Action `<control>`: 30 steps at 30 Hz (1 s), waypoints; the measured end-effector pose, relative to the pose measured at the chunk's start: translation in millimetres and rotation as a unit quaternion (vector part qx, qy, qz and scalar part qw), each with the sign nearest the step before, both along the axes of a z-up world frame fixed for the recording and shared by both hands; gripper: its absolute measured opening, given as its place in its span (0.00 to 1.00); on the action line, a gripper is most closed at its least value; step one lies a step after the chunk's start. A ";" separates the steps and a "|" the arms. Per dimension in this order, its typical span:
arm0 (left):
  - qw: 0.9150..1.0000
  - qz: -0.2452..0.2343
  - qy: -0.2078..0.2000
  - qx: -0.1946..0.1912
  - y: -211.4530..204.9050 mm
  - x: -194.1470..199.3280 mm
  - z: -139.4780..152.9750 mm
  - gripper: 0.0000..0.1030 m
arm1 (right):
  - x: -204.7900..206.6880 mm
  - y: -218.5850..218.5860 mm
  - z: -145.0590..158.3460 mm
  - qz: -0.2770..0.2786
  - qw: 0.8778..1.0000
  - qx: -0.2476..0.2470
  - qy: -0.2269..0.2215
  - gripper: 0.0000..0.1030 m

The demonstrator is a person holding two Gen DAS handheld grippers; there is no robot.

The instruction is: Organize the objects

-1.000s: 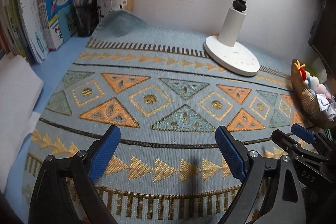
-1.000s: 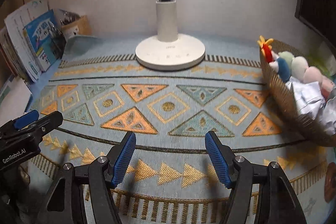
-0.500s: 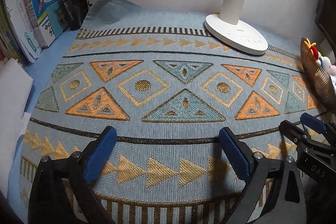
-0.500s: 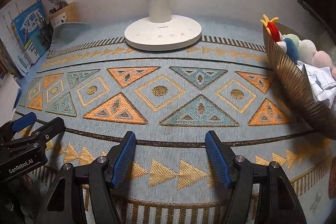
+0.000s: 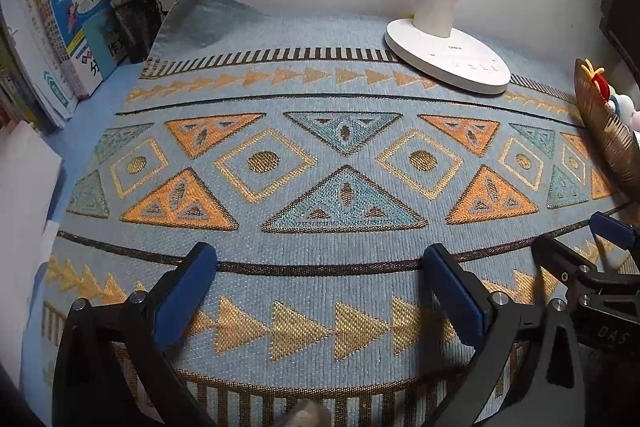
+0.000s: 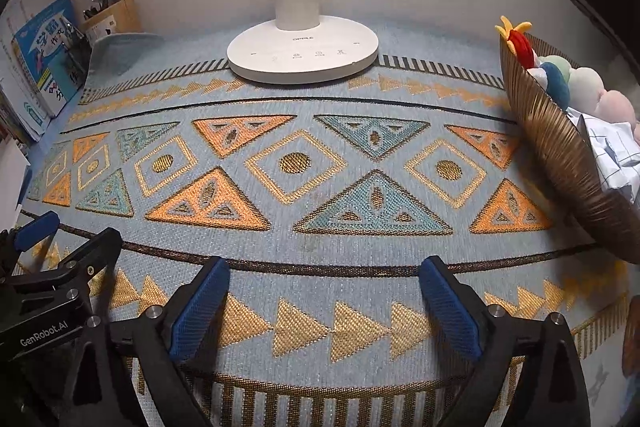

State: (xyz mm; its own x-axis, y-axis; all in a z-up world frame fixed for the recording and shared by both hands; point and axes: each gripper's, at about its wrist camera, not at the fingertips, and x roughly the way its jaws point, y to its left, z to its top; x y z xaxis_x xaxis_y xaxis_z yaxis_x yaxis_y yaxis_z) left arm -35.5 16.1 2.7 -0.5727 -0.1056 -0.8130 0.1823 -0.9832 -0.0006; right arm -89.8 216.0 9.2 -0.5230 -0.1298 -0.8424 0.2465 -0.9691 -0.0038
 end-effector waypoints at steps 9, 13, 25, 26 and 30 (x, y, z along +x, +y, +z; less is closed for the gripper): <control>1.000 0.002 0.004 -0.001 -1.3 0.7 -1.1 1.00 | 0.4 -1.9 -2.3 0.014 1.000 0.005 -0.002 1.00; 1.000 0.002 0.004 0.000 -0.9 0.6 -1.0 1.00 | 4.2 -1.6 -2.2 0.019 1.000 0.000 0.010 1.00; 1.000 0.002 0.004 0.001 -0.6 -0.7 -2.3 1.00 | 4.2 -0.2 -0.8 0.026 0.999 -0.005 0.027 1.00; 1.000 0.002 0.004 0.000 -0.5 -0.7 -2.4 1.00 | 4.4 -0.2 -0.8 0.026 0.999 -0.005 0.027 1.00; 1.000 0.002 0.004 0.001 -0.4 -0.8 -2.2 1.00 | 5.6 -1.4 -0.6 0.029 0.999 -0.005 0.029 1.00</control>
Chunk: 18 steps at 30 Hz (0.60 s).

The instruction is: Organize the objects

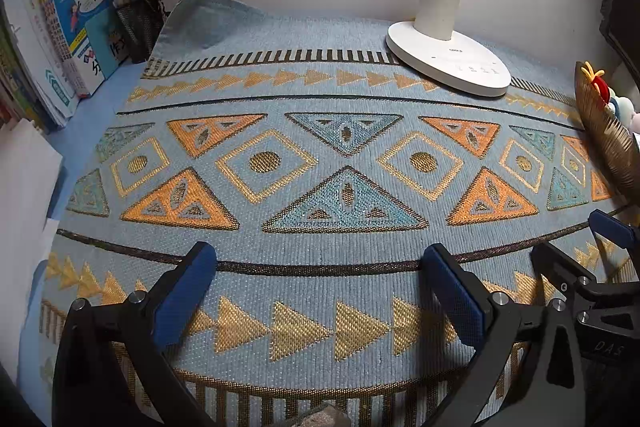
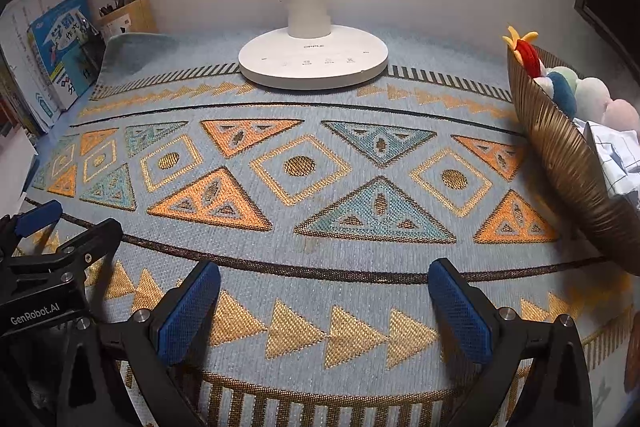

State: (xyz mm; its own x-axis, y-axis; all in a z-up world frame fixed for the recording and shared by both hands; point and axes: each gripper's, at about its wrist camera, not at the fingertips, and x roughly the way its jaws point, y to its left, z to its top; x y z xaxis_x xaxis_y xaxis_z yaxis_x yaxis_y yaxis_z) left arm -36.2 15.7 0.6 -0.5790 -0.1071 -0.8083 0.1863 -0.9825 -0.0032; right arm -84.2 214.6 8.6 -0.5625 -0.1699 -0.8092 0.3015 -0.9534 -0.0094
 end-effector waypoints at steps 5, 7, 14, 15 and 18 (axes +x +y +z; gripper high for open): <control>1.000 0.000 0.000 0.000 0.5 0.0 0.4 1.00 | 0.7 -2.1 0.1 0.000 1.000 0.001 0.001 1.00; 1.000 0.000 0.000 0.000 0.4 0.0 0.4 1.00 | 0.6 -1.9 0.0 -0.001 1.000 0.001 0.001 1.00; 1.000 0.002 -0.001 -0.002 1.8 0.2 -0.7 1.00 | 0.4 -1.2 0.0 0.000 1.000 0.001 0.001 1.00; 1.000 0.002 -0.001 -0.002 1.9 0.3 -0.8 1.00 | 0.5 -1.2 0.0 0.000 1.000 0.000 0.001 1.00; 1.000 0.002 -0.001 -0.002 1.6 0.3 -0.8 1.00 | 0.9 -1.4 -0.1 0.000 1.000 0.000 0.001 1.00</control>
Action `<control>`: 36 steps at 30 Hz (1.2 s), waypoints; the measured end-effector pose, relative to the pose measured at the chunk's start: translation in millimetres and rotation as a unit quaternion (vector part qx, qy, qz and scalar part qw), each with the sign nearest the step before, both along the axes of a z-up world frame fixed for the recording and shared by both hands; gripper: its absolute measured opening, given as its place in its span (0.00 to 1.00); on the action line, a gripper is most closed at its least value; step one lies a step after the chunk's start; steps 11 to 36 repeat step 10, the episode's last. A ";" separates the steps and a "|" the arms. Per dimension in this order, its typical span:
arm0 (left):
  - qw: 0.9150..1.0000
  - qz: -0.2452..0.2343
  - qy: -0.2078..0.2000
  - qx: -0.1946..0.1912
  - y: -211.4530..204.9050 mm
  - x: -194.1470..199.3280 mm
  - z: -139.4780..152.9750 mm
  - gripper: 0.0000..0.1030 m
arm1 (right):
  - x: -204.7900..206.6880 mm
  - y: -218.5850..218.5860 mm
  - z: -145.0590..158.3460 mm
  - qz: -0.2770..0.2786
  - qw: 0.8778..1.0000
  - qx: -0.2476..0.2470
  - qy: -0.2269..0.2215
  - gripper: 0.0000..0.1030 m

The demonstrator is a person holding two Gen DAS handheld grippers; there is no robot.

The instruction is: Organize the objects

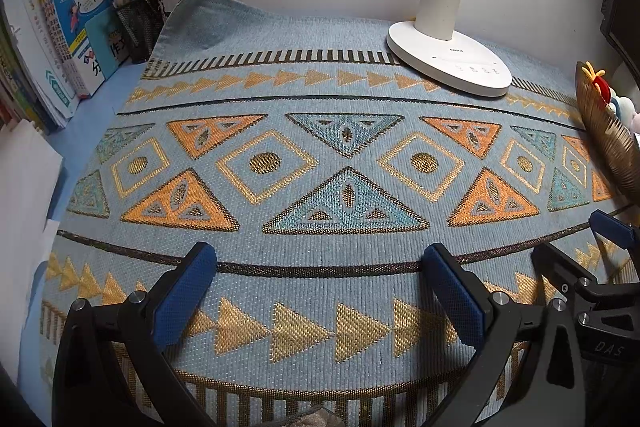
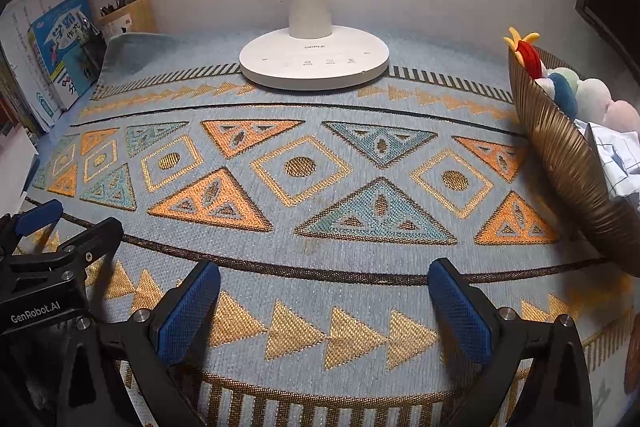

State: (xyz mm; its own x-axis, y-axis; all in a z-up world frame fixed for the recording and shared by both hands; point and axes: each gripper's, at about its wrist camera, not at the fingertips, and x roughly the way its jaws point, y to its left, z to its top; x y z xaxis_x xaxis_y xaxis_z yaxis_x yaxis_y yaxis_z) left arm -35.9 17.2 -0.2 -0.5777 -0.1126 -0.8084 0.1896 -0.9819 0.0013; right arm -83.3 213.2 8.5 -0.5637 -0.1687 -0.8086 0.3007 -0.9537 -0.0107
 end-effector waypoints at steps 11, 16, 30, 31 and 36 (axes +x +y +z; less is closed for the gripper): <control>1.000 0.000 0.000 0.000 1.5 0.2 0.9 1.00 | 0.7 -0.6 0.0 0.000 1.000 0.000 0.000 1.00; 1.000 0.000 0.000 0.000 1.5 0.2 0.9 1.00 | 0.7 -0.6 0.0 0.000 1.000 0.000 0.000 1.00; 1.000 0.000 0.000 0.000 1.5 0.2 0.9 1.00 | 0.7 -0.6 0.0 0.000 1.000 0.000 0.000 1.00; 1.000 0.000 0.000 0.000 1.5 0.2 0.9 1.00 | 0.7 -0.6 0.0 0.000 1.000 0.000 0.000 1.00; 1.000 0.000 0.000 0.000 1.5 0.2 0.9 1.00 | 0.7 -0.6 0.0 0.000 1.000 0.000 0.000 1.00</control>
